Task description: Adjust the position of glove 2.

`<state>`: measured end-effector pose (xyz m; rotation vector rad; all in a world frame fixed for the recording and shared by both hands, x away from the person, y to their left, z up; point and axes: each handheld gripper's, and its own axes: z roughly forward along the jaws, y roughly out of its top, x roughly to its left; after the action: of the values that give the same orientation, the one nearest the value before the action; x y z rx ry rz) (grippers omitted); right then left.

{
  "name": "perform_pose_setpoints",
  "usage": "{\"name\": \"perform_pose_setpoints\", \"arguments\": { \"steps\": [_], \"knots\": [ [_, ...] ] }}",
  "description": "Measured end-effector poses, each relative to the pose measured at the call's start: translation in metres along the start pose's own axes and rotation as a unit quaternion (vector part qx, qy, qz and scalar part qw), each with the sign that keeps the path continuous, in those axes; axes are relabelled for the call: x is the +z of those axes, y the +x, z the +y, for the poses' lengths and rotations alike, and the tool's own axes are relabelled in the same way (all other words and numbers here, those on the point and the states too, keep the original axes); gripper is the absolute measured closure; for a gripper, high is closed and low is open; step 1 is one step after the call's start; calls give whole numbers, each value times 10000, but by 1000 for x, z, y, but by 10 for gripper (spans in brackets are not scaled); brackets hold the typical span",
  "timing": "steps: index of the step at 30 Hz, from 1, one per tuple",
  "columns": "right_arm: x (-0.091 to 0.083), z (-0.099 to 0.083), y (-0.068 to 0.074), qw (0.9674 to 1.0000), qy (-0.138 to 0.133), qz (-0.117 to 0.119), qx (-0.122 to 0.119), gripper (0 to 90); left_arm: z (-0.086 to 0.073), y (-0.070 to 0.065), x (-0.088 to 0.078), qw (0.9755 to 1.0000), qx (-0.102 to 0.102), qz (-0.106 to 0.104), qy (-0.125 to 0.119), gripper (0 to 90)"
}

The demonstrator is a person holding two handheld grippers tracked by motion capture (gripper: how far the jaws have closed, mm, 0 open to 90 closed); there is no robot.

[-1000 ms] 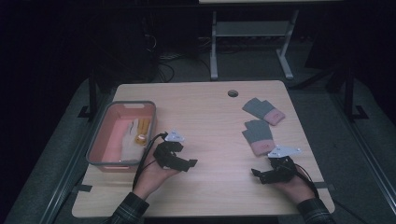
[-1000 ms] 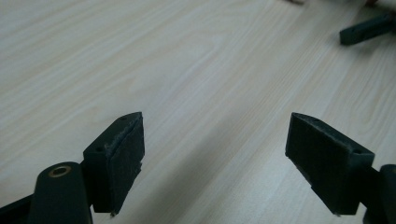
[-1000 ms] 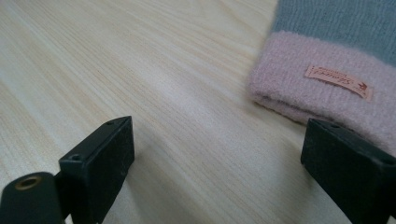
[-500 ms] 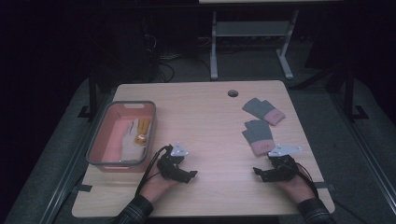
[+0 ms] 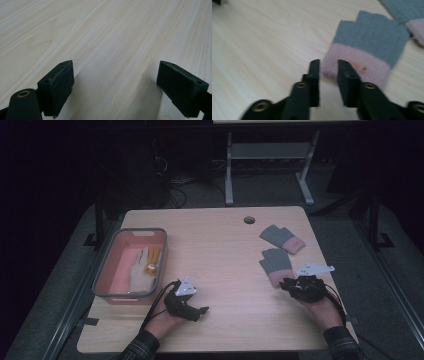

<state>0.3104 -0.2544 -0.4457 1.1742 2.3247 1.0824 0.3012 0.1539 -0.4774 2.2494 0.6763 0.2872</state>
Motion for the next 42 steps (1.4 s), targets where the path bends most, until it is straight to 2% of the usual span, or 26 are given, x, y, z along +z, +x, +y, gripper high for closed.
{"name": "perform_pose_setpoints", "arguments": {
  "steps": [2,10,13,18,21,28,29,36,42],
  "knots": [
    [2,9,-8,10000,-8,-81,22,899,0,0,0,10000,0,-1,1,137],
    [17,21,-25,9998,150,-147,67,900,0,0,0,10000,13,5,18,137],
    [24,21,-28,9997,169,-116,108,900,0,0,0,10000,15,7,21,137],
    [40,17,-35,9989,419,-148,138,900,0,0,0,10000,26,3,33,135],
    [40,16,-35,9989,426,-122,132,900,0,0,0,10000,25,2,32,135],
    [41,18,-26,9987,503,18,65,900,0,0,0,10000,27,1,29,135],
    [42,19,-22,9986,511,101,17,900,0,0,0,10000,29,-3,30,135],
    [43,21,-8,9977,602,292,-64,900,0,0,0,10000,29,-4,27,135],
    [47,24,11,9960,636,598,-212,900,0,0,0,10000,30,-5,28,135]
  ]
}}
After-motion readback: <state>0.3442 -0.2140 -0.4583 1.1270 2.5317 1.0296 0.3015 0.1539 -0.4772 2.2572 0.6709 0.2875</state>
